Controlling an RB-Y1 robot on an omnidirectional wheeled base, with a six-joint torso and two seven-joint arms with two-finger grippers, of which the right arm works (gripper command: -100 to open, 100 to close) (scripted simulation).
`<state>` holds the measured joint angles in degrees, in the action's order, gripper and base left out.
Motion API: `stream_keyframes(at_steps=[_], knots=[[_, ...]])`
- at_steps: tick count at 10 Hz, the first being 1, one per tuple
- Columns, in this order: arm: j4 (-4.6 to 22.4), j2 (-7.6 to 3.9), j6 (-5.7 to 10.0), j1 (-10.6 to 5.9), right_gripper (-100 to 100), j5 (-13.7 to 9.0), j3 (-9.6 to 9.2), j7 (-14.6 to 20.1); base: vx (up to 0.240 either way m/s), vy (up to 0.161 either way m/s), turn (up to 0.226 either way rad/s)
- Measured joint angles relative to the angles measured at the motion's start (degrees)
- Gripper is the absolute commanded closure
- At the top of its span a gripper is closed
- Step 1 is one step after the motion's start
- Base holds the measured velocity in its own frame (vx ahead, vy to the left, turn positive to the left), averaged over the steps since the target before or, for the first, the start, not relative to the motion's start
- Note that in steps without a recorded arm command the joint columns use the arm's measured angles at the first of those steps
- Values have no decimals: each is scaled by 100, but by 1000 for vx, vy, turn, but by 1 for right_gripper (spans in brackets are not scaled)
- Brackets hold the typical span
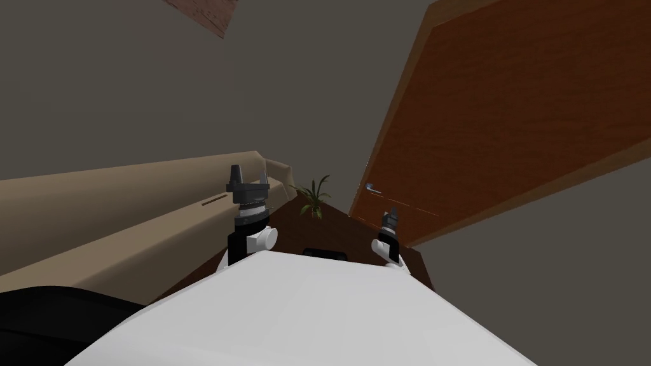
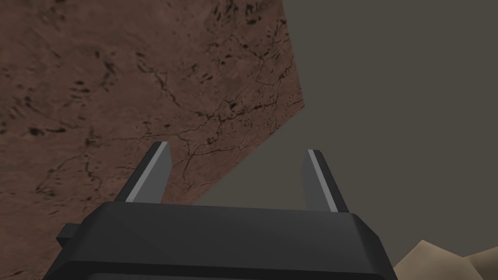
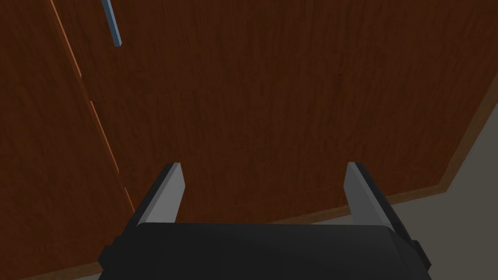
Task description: Pull the door open
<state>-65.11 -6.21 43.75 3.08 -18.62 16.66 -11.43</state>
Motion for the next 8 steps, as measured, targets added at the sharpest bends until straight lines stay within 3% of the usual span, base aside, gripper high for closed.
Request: stream_keyframes(at_steps=[8], knots=[[1080,-28,266,-477,-100,-289,337,-197,37,-46,121]])
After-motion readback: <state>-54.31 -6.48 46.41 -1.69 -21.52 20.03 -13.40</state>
